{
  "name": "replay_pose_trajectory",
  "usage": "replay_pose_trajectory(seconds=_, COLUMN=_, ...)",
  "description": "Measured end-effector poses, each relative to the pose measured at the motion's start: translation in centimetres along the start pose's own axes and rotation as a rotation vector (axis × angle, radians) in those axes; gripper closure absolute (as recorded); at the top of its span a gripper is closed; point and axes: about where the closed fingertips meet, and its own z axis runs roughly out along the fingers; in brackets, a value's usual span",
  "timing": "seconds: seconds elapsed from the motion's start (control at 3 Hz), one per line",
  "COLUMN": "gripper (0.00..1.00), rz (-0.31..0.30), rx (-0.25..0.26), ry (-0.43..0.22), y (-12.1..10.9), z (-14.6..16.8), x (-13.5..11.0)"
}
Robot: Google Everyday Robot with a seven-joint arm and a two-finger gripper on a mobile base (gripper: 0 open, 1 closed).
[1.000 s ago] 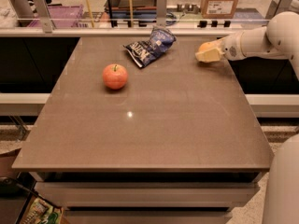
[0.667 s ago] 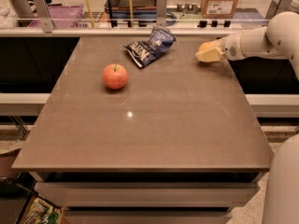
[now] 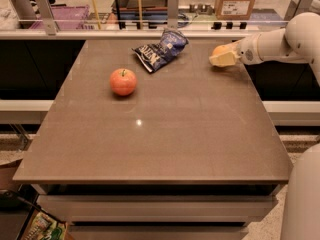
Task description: Move orange near apple
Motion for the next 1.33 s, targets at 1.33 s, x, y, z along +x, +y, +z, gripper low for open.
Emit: replay_pose_trajectory(seconds=1.33, gripper=1.0, rz=0.0, rx=0.0, ry=0.0, y=0.01, z=-0.02, x=-0.01)
